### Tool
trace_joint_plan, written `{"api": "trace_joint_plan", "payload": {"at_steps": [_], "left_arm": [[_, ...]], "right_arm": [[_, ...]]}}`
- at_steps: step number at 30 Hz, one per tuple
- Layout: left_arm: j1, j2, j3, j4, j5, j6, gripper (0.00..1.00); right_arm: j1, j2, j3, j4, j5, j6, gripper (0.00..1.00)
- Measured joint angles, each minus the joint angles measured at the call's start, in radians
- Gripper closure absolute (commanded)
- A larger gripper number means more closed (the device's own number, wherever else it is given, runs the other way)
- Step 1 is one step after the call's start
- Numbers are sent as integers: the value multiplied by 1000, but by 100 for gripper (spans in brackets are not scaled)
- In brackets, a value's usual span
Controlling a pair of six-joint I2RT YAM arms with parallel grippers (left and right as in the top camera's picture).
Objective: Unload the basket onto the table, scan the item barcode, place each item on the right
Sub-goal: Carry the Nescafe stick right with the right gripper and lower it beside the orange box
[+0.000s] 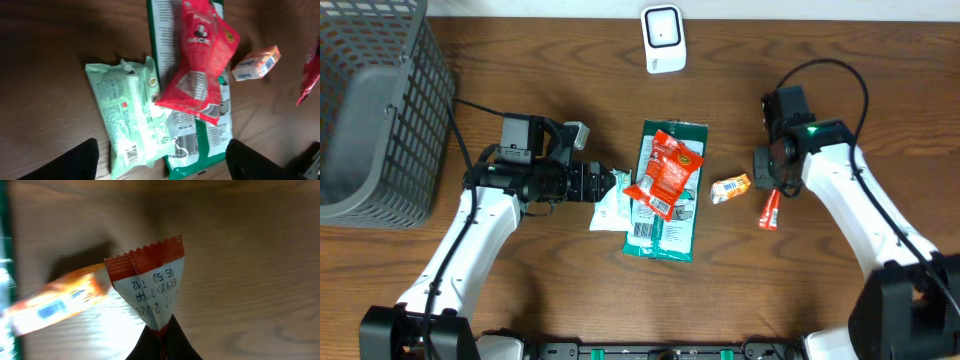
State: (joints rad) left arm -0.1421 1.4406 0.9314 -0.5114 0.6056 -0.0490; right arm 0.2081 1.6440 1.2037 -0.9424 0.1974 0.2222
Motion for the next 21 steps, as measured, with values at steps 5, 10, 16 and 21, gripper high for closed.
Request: {"api": "trace_joint_plan", "payload": {"at_steps": [5,10,16,21], "left_arm": [[0,0,0,0,-14,0,18],[0,0,0,0,-16,0,18],[0,0,0,18,-19,0,18],[0,0,0,21,-21,-14,18]], "right_arm": [[-4,76,-36,51,21,-6,75],[-4,121,-36,71,27,-16,49],[-4,130,-3,10,-22,-42,25],[-11,130,148,-97,-79,-50,12]]}}
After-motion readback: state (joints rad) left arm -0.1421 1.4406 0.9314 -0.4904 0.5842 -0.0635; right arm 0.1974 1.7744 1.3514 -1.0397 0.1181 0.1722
